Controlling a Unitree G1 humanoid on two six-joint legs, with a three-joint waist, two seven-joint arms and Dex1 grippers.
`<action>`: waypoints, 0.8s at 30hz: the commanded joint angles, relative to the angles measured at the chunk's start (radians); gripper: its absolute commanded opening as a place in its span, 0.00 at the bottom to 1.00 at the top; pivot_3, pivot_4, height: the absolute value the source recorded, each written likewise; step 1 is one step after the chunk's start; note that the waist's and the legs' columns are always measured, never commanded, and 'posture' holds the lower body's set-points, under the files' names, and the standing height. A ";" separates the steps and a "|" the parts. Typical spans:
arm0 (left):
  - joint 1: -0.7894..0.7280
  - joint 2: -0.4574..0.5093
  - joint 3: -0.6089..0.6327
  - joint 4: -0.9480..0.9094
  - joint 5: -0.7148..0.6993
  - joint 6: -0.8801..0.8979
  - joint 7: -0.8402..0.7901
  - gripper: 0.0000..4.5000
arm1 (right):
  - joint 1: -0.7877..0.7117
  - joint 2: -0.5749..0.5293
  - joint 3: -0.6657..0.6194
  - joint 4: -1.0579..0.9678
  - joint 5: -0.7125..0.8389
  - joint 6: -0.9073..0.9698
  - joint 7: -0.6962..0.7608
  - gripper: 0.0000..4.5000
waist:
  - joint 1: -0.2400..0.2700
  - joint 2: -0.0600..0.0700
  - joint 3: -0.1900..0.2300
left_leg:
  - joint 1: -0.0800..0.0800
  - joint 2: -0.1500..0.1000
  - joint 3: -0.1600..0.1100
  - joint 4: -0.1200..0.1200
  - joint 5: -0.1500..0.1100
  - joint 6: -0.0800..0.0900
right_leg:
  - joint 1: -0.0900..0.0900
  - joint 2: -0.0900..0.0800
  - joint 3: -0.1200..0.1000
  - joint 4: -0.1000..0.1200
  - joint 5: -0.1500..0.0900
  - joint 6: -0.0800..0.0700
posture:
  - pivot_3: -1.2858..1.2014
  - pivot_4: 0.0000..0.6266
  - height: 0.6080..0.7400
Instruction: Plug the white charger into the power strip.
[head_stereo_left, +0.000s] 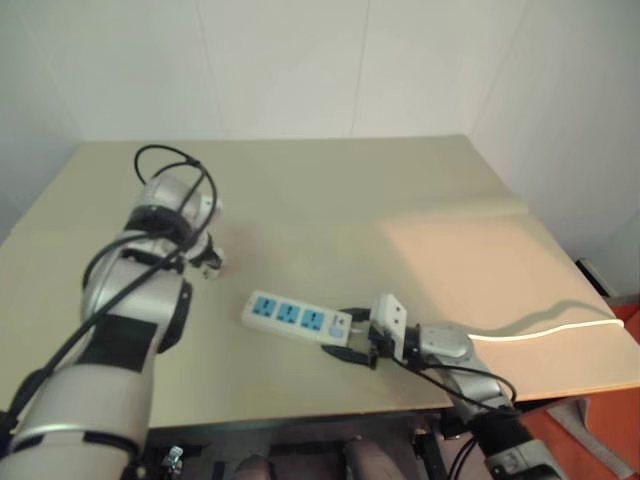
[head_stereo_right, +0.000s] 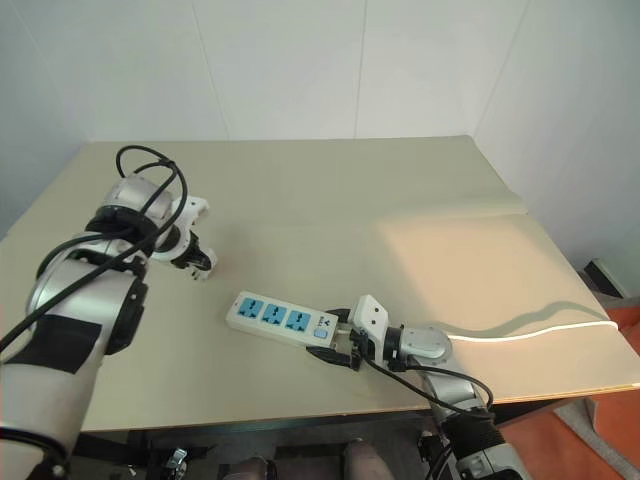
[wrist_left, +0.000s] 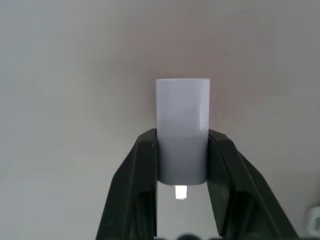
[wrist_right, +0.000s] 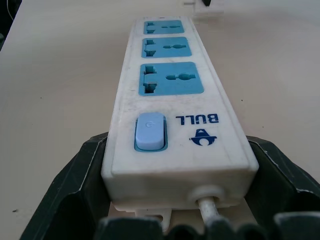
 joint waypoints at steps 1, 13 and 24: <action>0.032 0.076 0.007 -0.100 0.024 -0.177 -0.005 0.22 | 0.049 0.013 0.030 0.005 -0.009 0.019 -0.012 0.76 | 0.001 -0.001 0.000 | 0.000 0.000 0.000 0.000 0.000 0.000 | 0.000 0.000 0.000 0.000 0.000 0.001 | 0.52 0.24 1.00; 0.128 0.241 0.002 -0.273 0.036 -0.669 -0.281 0.22 | 0.062 0.025 0.036 -0.016 -0.005 0.035 -0.022 0.76 | 0.000 -0.005 -0.003 | 0.001 0.002 0.001 0.000 0.000 0.000 | 0.000 0.001 0.000 0.000 0.000 -0.001 | 0.52 0.24 1.00; 0.179 0.425 -0.119 -0.337 0.104 -1.101 -0.696 0.22 | 0.068 0.023 0.023 -0.037 0.011 0.072 -0.025 0.76 | 0.002 -0.005 -0.003 | 0.001 0.002 0.001 0.000 0.000 0.000 | 0.001 0.001 0.000 0.000 -0.003 0.001 | 0.52 0.24 1.00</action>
